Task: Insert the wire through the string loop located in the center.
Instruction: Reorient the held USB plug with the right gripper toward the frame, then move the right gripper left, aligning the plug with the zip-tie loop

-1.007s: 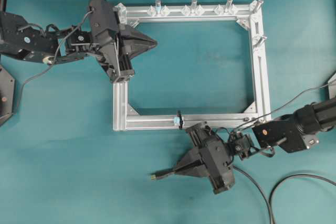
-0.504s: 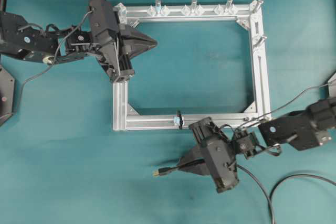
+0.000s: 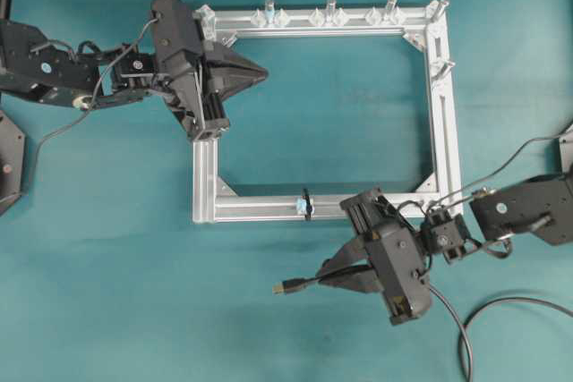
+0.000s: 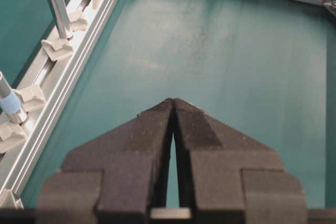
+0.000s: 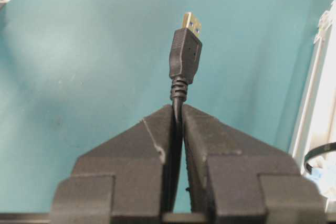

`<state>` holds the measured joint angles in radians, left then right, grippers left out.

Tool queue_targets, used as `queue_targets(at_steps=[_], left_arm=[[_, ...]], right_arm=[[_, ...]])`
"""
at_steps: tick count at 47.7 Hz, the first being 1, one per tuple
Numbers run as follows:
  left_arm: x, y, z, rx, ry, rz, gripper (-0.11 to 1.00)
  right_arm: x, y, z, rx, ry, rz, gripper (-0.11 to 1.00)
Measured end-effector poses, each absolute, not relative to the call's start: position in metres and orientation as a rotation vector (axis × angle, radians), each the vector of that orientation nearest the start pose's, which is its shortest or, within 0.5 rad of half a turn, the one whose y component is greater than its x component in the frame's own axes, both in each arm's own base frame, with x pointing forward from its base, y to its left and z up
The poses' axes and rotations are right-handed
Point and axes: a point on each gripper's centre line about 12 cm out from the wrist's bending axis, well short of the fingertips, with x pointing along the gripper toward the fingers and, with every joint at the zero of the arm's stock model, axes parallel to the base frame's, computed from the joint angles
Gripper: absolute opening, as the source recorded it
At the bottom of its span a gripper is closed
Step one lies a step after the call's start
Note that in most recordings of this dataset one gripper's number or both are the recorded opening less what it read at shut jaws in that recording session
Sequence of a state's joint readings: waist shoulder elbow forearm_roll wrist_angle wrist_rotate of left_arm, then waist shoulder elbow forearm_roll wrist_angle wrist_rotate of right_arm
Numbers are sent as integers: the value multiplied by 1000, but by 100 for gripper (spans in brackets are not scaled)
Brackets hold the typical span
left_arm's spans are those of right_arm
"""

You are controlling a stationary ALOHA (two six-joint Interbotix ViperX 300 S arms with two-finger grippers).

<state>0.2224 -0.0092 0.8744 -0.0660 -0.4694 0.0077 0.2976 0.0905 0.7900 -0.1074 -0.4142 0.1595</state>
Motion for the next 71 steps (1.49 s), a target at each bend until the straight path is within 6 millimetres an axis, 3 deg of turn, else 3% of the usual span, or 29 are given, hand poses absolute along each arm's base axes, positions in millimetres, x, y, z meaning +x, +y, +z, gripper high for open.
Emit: queue_targets(at_steps=[16, 31, 71], left_arm=[[351, 82, 154, -88, 390, 258, 0], [351, 82, 154, -90, 388, 258, 0], [351, 80, 154, -87, 390, 250, 0]], right_arm=[[358, 115, 131, -2, 495, 317, 8], [340, 108, 130, -5, 515, 314, 8], [303, 47, 136, 33, 545, 155, 8]])
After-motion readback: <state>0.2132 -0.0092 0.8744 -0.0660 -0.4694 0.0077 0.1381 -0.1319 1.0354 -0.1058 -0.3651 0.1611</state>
